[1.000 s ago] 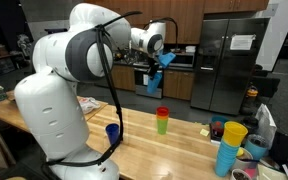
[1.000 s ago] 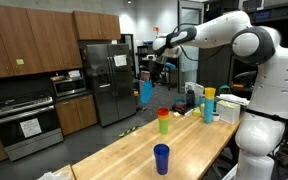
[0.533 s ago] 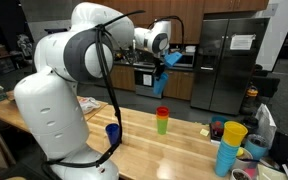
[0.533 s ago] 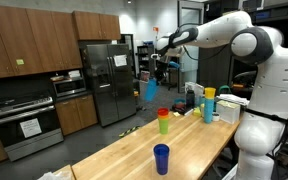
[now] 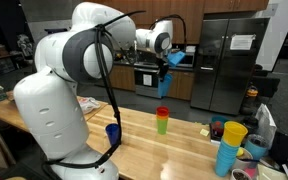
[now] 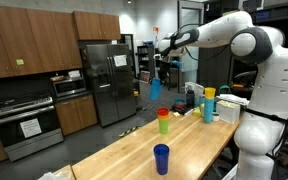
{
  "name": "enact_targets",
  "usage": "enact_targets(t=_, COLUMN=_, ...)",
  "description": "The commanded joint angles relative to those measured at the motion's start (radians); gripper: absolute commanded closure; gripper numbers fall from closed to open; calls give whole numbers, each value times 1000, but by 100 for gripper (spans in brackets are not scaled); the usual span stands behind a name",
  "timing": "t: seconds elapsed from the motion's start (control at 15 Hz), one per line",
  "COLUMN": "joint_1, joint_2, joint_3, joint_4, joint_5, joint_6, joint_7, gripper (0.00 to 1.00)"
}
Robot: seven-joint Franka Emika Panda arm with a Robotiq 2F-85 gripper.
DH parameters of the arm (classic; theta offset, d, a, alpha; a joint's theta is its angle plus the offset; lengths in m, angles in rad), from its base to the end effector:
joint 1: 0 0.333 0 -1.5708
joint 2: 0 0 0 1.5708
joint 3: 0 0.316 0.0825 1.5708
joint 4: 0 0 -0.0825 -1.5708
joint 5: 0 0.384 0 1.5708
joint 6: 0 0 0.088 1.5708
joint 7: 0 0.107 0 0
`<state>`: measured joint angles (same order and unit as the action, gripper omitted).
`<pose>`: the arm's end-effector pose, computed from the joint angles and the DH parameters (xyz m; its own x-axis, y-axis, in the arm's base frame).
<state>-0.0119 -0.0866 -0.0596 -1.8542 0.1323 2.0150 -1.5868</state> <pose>0.5583 -0.0334 0.5790 0.0809 0.9881 0.1306 0.9637 -0.1110 0.2429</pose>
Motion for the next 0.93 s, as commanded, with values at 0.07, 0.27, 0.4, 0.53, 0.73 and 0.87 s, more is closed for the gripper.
enact_targets(t=0.07, joint_1=-11, joint_2=-35, joint_3=-8, joint_4=-38, joint_5=-34, joint_6=16, joint_7=-18, gripper=99)
enact_targets(t=0.27, joint_1=-14, joint_2=-38, joint_3=-10, joint_4=-57, joint_5=-49, joint_6=21, joint_7=-15, gripper=99)
enact_targets(t=0.4, joint_1=-15, joint_2=-48, joint_3=-12, joint_4=-83, joint_5=-59, joint_6=28, joint_7=-14, gripper=99)
enact_targets(t=0.53, joint_1=-10, joint_2=-23, joint_3=-11, joint_4=-70, joint_5=-47, joint_6=17, joint_7=0, gripper=99)
enact_targets(t=0.73, joint_1=-9, joint_2=-19, joint_3=-10, joint_4=-74, joint_5=-47, joint_6=17, joint_7=1, gripper=96)
enact_targets(t=0.87, joint_1=-9, joint_2=-19, joint_3=-10, joint_4=-74, joint_5=-47, joint_6=17, joint_7=1, gripper=96)
